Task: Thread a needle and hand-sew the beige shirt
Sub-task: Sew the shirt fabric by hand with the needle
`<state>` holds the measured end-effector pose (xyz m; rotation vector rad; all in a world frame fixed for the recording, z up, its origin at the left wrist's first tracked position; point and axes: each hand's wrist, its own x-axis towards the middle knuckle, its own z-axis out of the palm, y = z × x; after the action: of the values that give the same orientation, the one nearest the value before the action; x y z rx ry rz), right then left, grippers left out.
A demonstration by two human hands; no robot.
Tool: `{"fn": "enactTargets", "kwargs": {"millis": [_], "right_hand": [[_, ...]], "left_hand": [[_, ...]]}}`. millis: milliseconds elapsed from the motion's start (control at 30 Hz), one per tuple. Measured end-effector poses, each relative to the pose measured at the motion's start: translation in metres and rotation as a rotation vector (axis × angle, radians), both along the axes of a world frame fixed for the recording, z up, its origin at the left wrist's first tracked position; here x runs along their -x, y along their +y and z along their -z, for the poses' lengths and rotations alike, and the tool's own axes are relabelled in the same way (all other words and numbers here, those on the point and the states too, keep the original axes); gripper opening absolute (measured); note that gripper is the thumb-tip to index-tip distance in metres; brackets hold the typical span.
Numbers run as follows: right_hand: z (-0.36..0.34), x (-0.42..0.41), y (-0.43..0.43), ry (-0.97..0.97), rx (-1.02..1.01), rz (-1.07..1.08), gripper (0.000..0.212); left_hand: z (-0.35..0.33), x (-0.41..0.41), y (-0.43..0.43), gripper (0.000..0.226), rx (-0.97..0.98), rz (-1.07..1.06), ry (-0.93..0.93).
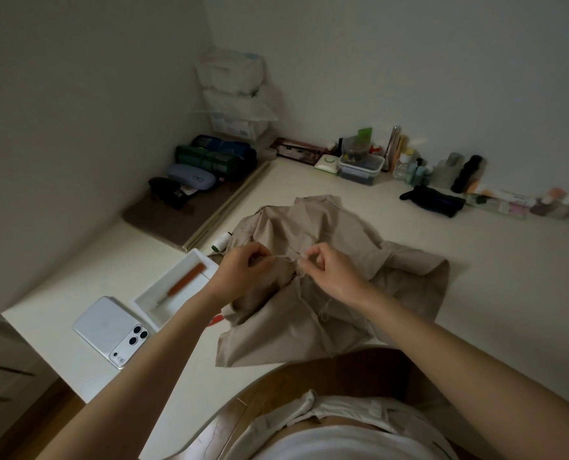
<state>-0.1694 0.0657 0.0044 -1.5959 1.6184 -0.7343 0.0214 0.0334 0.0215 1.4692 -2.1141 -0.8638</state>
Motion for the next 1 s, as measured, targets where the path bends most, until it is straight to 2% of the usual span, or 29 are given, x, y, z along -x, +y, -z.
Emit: {"fn": "enactTargets", "kwargs": {"millis": [100,233,300,467,1000], "right_hand": [[-0.003,-0.004,0.007,-0.068,-0.008,-0.011,0.037],[-0.001,-0.012,0.012,-0.083,0.217,0.028,0.033],[0.0,-0.013,0.014,-0.091,0.259,0.014,0.026],[-0.001,-0.017,0.017,-0.118,0.219,-0.02,0.01],[0.001,-0.032,0.007,-0.048,0.211,-0.014,0.014]], "left_hand": [[0.0,-0.001,0.002,0.008,0.0,-0.019,0.024],[-0.002,0.001,0.003,0.007,0.01,-0.025,0.048],[-0.003,0.001,0.003,0.007,0.024,-0.027,0.056],[-0.003,0.001,0.002,0.005,0.042,-0.04,0.074],[-0.007,0.004,0.011,0.007,0.048,-0.031,0.07]]}}
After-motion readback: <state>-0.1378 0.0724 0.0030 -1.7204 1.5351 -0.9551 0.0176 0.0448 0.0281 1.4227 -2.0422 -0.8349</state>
